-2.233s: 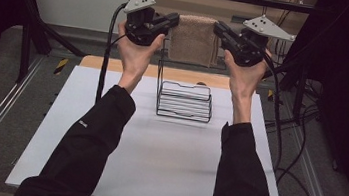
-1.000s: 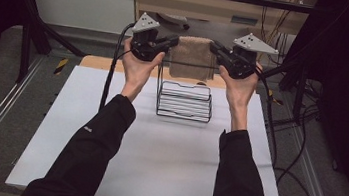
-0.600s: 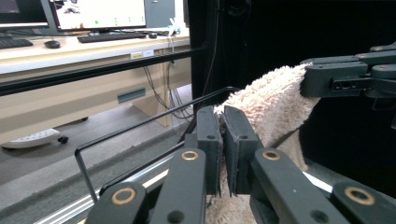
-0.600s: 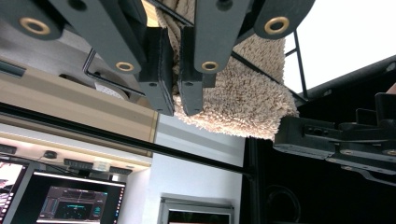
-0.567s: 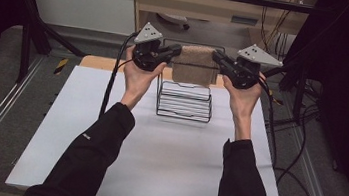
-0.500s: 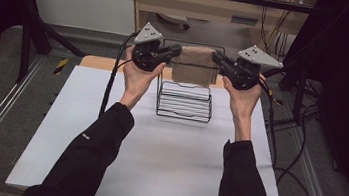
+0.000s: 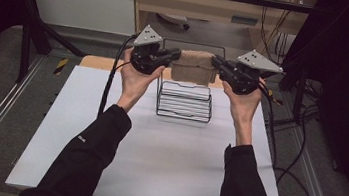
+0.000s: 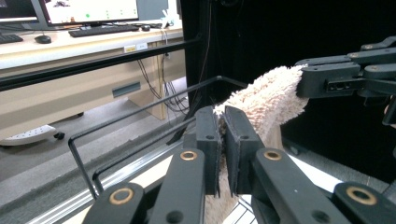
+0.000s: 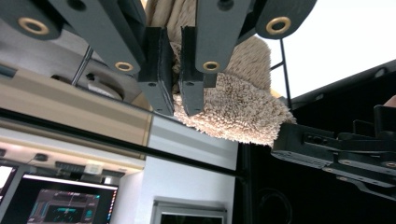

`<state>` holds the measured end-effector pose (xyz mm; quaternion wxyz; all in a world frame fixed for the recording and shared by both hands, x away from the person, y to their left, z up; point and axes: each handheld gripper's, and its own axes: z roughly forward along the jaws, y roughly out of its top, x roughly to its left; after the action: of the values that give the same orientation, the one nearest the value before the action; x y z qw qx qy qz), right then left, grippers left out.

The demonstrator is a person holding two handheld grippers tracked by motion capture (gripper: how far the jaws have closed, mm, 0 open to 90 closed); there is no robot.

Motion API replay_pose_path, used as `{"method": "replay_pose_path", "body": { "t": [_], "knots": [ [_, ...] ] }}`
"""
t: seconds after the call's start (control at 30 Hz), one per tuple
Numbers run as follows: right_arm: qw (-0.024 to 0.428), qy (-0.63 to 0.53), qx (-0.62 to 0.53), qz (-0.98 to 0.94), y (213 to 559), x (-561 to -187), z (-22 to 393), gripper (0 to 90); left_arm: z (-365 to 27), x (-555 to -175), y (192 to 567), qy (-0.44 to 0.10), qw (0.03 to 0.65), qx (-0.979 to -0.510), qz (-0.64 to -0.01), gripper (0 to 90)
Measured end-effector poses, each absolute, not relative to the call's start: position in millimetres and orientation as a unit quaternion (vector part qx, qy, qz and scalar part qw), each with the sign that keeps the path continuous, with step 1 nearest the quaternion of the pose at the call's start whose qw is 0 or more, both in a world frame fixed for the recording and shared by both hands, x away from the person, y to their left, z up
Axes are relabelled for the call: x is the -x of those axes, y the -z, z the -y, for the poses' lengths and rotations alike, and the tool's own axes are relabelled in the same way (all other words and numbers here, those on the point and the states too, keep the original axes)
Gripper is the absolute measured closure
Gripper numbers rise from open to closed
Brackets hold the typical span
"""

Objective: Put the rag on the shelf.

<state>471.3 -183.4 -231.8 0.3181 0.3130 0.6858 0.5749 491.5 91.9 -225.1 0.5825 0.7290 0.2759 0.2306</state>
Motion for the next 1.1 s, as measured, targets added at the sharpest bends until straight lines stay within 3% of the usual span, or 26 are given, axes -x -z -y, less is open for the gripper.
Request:
{"method": "replay_pose_path", "body": {
  "t": [0.57,0.8,1.1],
  "knots": [
    [0.276,-0.557,-0.310,-0.720,248,-465,188,83.7,-93,-484,240,-0.204,0.554,-0.759,-0.275,82.1],
    [0.272,-0.558,-0.306,-0.722,253,-464,189,83.8,-99,-481,223,-0.197,0.561,-0.755,-0.276,79.9],
    [0.274,-0.553,-0.302,-0.726,256,-463,189,83.4,-88,-487,211,-0.176,0.555,-0.761,-0.285,89.6]
  ]
}}
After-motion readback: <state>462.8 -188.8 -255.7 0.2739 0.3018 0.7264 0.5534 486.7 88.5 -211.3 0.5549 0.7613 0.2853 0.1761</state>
